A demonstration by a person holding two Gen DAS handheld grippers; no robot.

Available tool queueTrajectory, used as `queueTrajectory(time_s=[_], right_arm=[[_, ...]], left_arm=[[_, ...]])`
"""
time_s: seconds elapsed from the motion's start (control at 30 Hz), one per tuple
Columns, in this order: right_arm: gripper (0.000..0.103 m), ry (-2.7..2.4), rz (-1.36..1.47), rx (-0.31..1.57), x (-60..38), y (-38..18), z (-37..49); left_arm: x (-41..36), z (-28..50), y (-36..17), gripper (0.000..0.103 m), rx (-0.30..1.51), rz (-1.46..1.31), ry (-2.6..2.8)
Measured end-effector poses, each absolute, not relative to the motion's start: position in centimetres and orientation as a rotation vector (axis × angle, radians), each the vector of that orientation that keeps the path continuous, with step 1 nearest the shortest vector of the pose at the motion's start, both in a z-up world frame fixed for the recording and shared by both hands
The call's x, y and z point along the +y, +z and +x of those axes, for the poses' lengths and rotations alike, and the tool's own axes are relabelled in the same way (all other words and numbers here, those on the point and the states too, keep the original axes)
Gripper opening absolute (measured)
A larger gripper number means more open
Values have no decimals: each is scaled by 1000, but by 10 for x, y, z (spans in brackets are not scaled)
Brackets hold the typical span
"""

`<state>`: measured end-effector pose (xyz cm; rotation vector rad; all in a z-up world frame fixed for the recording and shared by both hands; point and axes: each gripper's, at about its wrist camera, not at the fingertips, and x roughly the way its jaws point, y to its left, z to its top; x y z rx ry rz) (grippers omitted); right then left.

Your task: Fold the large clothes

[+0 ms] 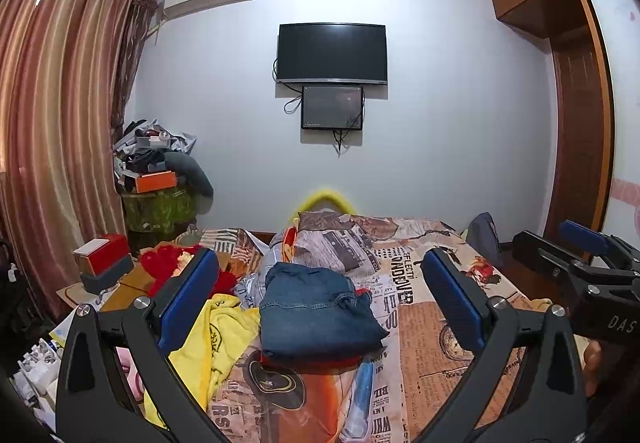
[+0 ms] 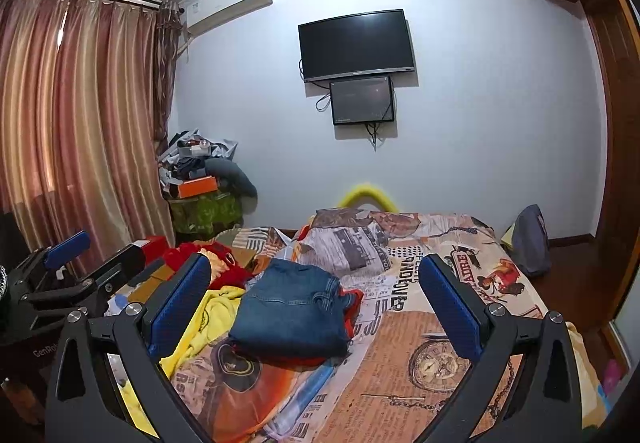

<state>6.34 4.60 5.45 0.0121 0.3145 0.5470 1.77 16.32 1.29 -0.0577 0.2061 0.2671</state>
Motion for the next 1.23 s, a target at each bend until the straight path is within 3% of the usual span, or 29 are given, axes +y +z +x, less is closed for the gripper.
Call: queueTrajectory(time_s=[1.23], right_arm=[[103,544,13,301,51,56,65]], left_arm=[[170,19,13,102,223,-74,228]])
